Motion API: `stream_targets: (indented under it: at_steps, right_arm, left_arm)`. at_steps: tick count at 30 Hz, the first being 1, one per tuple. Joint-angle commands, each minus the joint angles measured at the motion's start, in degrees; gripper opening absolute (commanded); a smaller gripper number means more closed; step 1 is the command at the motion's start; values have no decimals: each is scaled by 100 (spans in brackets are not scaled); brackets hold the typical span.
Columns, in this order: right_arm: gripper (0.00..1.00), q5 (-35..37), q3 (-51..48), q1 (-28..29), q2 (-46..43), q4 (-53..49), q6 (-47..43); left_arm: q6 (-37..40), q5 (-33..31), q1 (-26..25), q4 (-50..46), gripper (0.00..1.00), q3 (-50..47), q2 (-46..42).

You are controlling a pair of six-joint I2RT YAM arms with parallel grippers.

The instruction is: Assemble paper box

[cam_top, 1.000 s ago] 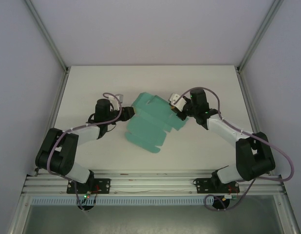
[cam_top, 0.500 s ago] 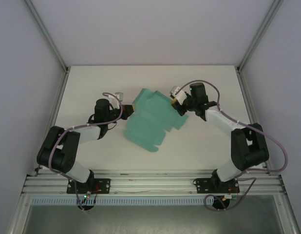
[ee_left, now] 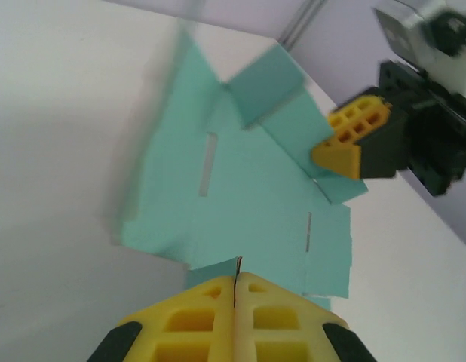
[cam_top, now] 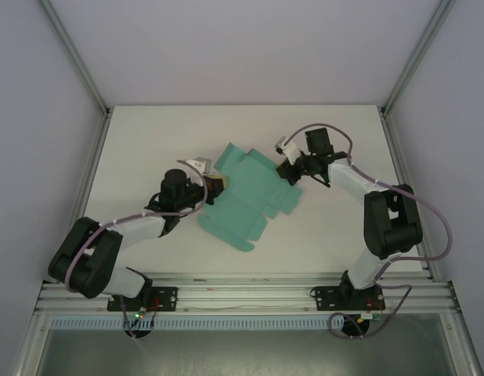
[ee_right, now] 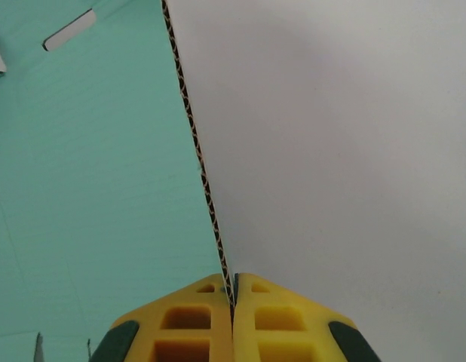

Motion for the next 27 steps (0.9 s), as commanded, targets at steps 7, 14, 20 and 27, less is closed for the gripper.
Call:
stream_targets:
  at_steps: [7, 14, 20, 27]
  right_arm:
    - [0, 849, -464, 364, -656, 802, -411]
    - [0, 1580, -647, 676, -912, 942, -701]
    - [0, 2008, -746, 784, -945, 1016, -996]
    - [0, 2313, -854, 839, -1058, 1023, -1296]
  left_arm:
    - [1676, -3286, -1271, -2285, 0, 1595, 860]
    - [1965, -3855, -1818, -2502, 0, 2299, 1850]
    - [1564, -3969, -1833, -2298, 3, 2385, 2174]
    - [1208, -3474, -1693, -2470, 21, 2386, 2026]
